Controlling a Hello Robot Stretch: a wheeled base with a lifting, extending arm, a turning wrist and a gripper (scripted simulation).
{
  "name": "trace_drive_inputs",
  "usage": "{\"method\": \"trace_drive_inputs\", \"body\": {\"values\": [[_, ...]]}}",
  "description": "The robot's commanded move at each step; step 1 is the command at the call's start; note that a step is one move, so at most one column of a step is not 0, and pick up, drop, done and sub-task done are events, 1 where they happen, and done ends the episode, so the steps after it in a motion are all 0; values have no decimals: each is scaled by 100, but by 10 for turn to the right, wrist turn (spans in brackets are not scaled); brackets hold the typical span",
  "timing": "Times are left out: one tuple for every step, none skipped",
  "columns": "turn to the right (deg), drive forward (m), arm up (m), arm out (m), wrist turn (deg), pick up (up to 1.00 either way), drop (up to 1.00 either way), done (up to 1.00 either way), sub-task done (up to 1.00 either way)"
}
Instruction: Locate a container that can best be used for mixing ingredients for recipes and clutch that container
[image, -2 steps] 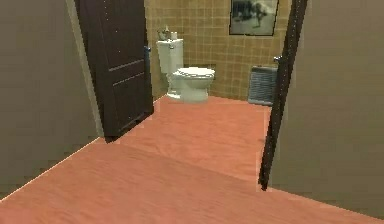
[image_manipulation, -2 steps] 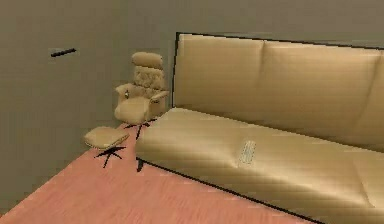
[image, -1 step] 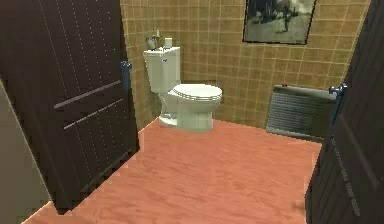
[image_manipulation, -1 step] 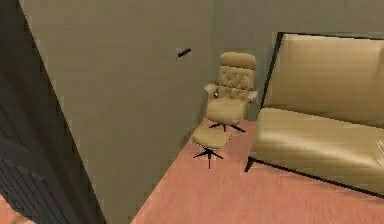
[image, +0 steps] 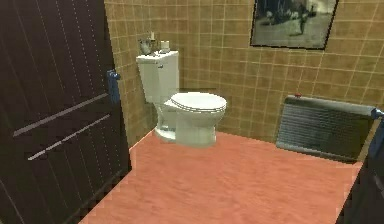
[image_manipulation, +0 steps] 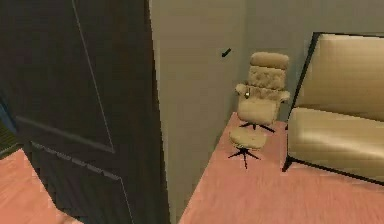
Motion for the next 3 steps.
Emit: {"method": "trace_drive_inputs", "body": {"values": [[150,0,0,0,0,0,0,0,0],[0,100,0,0,0,0,0,0,0],[330,0,0,0,0,0,0,0,0]]}}
